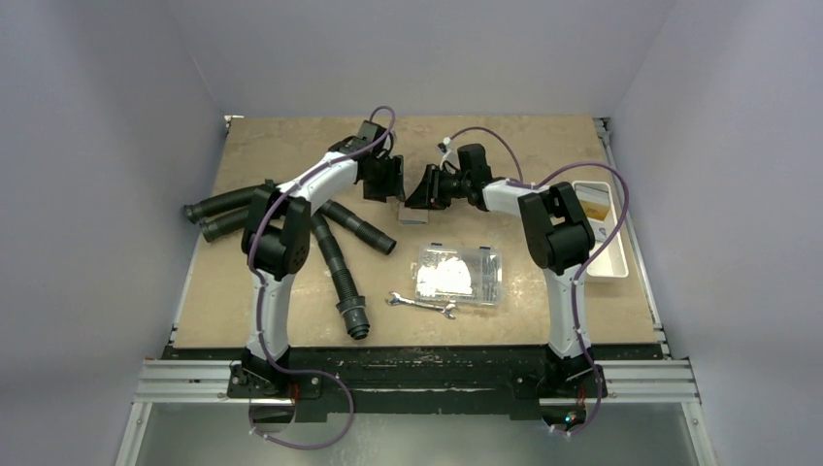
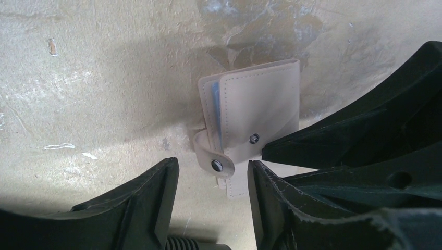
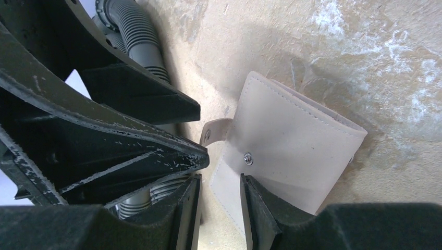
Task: Put the credit cards into the card holder
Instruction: Close the card holder at the center of the board.
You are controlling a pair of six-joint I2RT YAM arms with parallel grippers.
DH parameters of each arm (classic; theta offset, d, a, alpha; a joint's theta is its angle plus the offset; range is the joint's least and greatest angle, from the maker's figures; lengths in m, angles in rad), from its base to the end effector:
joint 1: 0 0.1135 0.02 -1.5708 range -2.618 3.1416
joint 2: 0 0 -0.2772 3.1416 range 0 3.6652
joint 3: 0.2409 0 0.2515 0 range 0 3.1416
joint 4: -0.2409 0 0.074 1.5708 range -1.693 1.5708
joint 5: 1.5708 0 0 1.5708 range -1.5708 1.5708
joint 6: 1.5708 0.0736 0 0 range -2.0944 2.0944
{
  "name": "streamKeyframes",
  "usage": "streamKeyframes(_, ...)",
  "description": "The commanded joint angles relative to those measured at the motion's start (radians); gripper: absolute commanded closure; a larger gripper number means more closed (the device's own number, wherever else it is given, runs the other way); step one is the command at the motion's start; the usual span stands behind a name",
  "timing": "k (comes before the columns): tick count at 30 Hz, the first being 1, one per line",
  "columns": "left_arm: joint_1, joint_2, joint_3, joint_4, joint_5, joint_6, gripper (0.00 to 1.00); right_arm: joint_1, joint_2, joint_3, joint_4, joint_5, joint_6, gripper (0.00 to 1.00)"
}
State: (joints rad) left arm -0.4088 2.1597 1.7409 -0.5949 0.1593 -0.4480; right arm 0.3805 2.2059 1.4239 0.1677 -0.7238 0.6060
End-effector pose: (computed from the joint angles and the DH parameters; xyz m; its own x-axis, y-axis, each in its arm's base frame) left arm 0.4533 -0.2091 0.1750 -0.9053 -0.0739 -0.4182 0.0858 0.9327 -0.3504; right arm 0.4513 0.2330 0.1327 -0.8846 0.1059 -0.4543 -0.3369 0.5286 0.7792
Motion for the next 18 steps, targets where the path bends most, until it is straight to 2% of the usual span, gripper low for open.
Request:
streamKeyframes(1,-0.012,-0.050,0.061,-0.002,-0.038,0.020,0.49,0.003,0.042,0.014,-0.075,0.066,-0.050,0.59)
streamKeyframes(7,-0.031,-0.035,0.105,-0.039,-0.088,0.024,0.63,0.003,0.045,0.016,-0.081,0.067,-0.055,0.59)
streamKeyframes(18,-0.049,0.009,0.123,-0.063,-0.121,0.033,0.71,0.003,0.049,0.019,-0.088,0.064,-0.061,0.59)
